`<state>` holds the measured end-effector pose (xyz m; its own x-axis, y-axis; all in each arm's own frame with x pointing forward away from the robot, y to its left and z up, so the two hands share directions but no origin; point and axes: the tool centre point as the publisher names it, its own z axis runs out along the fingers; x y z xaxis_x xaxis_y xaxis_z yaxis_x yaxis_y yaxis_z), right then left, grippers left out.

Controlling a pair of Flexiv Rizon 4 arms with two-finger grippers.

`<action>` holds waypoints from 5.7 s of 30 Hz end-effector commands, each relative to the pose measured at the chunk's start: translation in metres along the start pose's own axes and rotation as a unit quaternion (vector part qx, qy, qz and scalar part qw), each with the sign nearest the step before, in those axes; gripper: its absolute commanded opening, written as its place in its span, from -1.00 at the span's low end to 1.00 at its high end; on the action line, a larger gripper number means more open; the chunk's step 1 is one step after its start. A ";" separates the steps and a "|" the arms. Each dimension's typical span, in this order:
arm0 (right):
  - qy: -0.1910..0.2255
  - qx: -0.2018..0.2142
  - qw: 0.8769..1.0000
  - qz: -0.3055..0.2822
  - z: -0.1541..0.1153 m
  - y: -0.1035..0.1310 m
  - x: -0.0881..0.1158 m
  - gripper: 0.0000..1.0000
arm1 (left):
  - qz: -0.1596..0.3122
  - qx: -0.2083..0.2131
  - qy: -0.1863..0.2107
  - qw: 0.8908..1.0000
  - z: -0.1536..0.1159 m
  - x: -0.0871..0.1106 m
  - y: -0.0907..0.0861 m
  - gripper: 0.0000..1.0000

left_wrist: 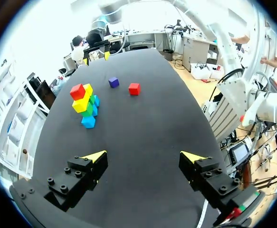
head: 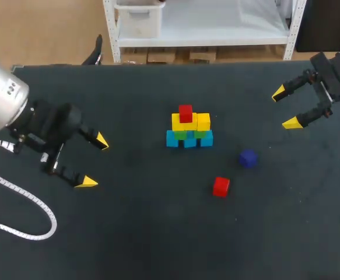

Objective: Place the blue cubes, place green cubes on the blue cubes, place the yellow cubes on the green cubes, then place the red cubes on the yellow cubes, and place purple cube on the red cubes.

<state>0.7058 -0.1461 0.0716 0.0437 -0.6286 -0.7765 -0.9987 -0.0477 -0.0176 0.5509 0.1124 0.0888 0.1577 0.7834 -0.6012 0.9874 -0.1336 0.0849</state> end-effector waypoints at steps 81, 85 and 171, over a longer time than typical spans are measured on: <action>0.176 -0.293 0.813 -0.471 0.145 0.132 -0.043 1.00 | 0.001 0.000 0.000 1.000 0.000 0.001 0.000 1.00; 0.180 -0.296 0.809 -0.475 0.148 0.133 -0.042 1.00 | 0.001 0.000 0.000 1.000 0.000 0.001 0.000 1.00; 0.015 -0.096 0.994 -0.045 0.104 0.074 -0.093 -1.00 | 0.001 0.000 0.000 1.000 0.000 0.001 0.000 1.00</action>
<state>0.6251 -0.0110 0.0772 0.1372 -0.6397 -0.7563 -0.9675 -0.2501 0.0360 0.5508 0.1121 0.0893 0.1568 0.7846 -0.5999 0.9875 -0.1329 0.0843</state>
